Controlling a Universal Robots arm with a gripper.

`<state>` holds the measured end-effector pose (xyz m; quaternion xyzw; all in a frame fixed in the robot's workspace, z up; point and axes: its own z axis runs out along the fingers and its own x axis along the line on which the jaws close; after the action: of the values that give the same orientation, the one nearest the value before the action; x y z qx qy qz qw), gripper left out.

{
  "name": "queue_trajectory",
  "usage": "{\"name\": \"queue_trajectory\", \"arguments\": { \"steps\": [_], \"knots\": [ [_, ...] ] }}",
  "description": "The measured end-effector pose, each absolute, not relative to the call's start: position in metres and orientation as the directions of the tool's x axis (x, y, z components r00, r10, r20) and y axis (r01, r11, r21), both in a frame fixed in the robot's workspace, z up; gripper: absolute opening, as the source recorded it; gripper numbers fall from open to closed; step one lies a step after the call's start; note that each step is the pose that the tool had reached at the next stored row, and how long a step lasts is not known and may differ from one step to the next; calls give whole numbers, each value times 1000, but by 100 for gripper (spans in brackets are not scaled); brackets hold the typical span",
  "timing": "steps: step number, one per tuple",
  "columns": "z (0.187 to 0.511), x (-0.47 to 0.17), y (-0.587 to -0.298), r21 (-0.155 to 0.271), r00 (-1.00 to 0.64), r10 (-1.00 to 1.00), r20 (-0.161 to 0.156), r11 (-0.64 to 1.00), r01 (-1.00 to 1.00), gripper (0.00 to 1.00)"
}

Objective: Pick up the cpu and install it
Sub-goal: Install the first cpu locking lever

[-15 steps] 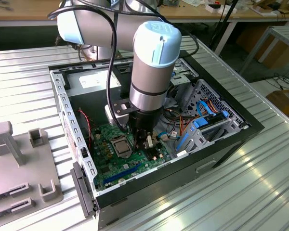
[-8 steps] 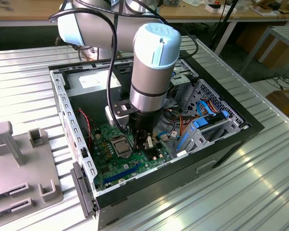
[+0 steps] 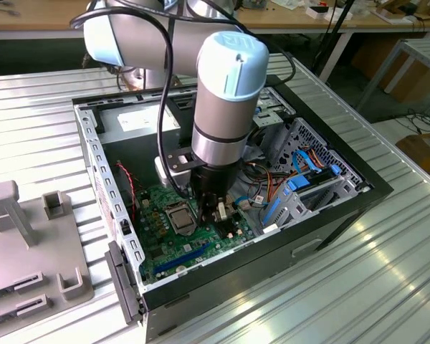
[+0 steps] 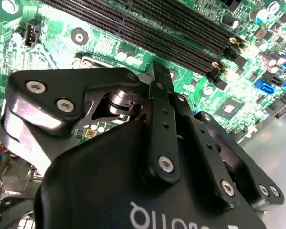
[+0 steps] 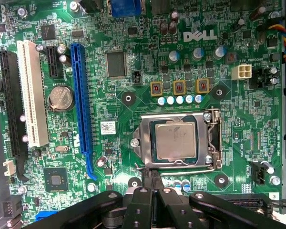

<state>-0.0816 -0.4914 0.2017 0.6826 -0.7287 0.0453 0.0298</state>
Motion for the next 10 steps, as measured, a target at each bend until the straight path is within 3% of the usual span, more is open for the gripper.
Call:
{"name": "queue_trajectory", "arguments": {
  "steps": [10],
  "knots": [
    [219, -84, -487, -29, -66, -992, 105, 63, -998, 11]
  ]
}}
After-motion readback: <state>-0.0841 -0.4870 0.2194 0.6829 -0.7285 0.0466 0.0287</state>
